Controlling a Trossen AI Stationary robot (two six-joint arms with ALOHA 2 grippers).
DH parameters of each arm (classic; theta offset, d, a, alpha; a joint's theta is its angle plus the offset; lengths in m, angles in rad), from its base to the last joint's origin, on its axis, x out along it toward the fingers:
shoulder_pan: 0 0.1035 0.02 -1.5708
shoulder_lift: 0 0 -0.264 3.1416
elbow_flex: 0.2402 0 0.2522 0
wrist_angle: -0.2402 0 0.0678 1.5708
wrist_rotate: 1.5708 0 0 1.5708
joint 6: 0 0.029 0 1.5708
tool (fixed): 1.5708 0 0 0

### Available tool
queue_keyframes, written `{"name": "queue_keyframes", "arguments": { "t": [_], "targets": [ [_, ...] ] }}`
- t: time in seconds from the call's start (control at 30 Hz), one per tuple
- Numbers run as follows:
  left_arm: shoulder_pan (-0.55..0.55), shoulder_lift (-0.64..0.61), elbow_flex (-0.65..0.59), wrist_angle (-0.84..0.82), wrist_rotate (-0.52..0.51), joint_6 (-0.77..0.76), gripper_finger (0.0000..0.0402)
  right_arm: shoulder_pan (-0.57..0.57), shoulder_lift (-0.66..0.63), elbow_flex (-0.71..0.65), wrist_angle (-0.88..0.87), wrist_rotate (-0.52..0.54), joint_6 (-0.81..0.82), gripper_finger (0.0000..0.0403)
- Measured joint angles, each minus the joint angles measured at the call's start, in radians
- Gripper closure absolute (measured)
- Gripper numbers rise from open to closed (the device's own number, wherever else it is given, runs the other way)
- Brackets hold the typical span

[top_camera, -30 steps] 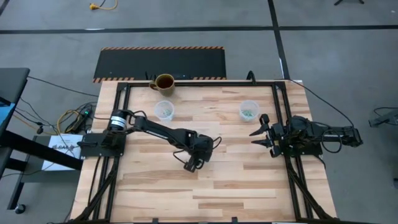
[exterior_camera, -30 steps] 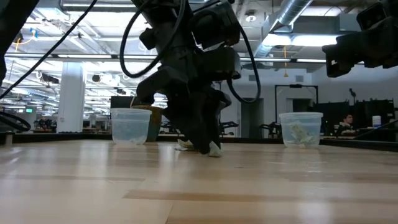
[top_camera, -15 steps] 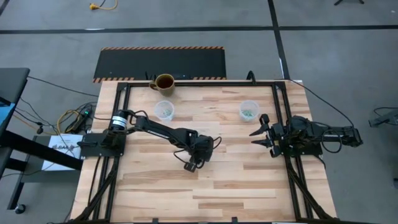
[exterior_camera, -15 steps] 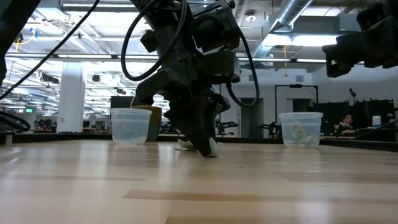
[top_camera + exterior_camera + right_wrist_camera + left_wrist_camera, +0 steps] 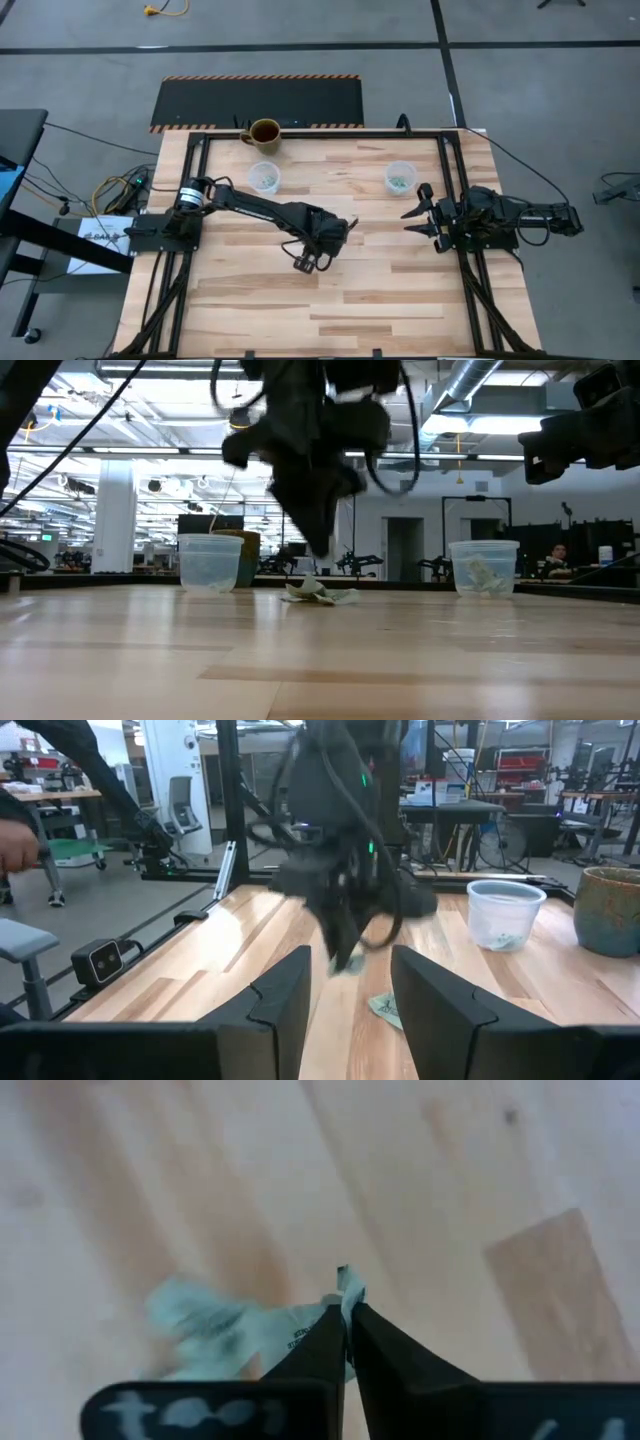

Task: Pick and place items into bin
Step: Put the stevia packet into the left transparent bin

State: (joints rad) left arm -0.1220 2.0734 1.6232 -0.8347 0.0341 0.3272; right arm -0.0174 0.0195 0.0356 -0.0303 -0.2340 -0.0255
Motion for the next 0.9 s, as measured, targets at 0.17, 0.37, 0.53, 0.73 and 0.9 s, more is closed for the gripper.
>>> {"name": "queue_keyframes", "arguments": {
  "t": [0.17,0.37,0.53,0.73,0.9],
  "targets": [
    [-0.018,-0.001,0.162,-0.295,-0.216,-0.045,0.04,0.0,0.0,0.0,0.0,0.0,0.0,0.0269],
    [0.012,-0.023,0.234,-0.622,-0.395,-0.155,0.0401,0.0,0.0,0.0,0.0,0.0,0.0,0.0269],
    [0.082,-0.098,0.234,-0.69,-0.405,-0.237,0.0401,0.0,0.0,0.0,0.0,0.0,0.0,0.027],
    [0.16,-0.259,0.148,-0.616,-0.402,-0.245,0.0401,0.0,0.0,0.0,0.0,0.0,0.0,0.0269],
    [0.242,-0.462,-0.114,-0.441,-0.4,-0.276,0.0401,0.0,0.0,0.0,0.0,0.0,0.0,0.0269]
  ]
}}
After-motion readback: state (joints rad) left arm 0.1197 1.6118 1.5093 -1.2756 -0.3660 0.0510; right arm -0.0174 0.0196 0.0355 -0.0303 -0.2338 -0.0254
